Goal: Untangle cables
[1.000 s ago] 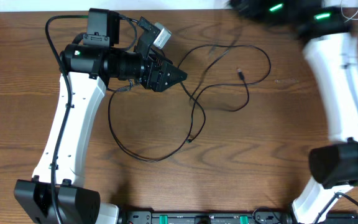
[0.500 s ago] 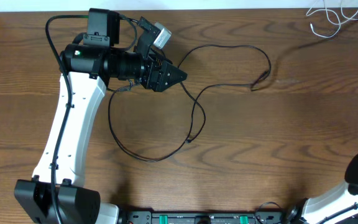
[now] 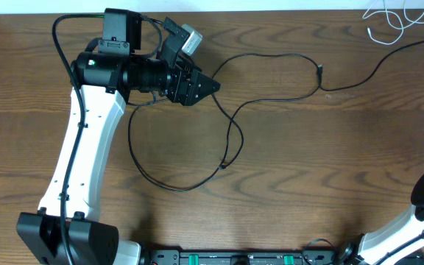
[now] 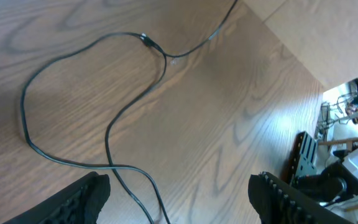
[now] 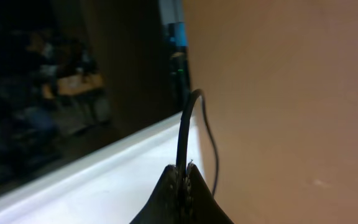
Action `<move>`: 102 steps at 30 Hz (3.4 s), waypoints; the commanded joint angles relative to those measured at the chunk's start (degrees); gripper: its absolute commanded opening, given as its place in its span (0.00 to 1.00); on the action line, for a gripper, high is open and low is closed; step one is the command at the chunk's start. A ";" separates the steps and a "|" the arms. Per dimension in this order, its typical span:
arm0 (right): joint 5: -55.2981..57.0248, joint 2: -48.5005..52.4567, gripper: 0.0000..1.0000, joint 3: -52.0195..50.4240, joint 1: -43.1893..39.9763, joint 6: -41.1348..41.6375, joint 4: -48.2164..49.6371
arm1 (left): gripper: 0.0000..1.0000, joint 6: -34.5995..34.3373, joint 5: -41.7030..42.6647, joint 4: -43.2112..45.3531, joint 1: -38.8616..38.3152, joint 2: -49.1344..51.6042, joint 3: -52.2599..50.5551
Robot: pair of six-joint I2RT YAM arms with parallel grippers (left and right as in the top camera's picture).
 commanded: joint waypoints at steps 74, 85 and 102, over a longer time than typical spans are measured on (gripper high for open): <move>-21.09 19.50 0.42 -48.35 37.88 2.80 -10.05 | 0.76 -15.56 -21.77 -0.94 0.13 0.15 1.42; -25.90 16.15 0.01 -47.67 38.03 -1.18 -11.30 | 0.76 -15.56 -21.77 -1.11 0.13 0.15 1.42; -0.42 -9.64 0.01 -47.30 16.20 -3.08 -3.30 | 0.76 -15.58 -21.77 -0.17 0.13 0.15 1.42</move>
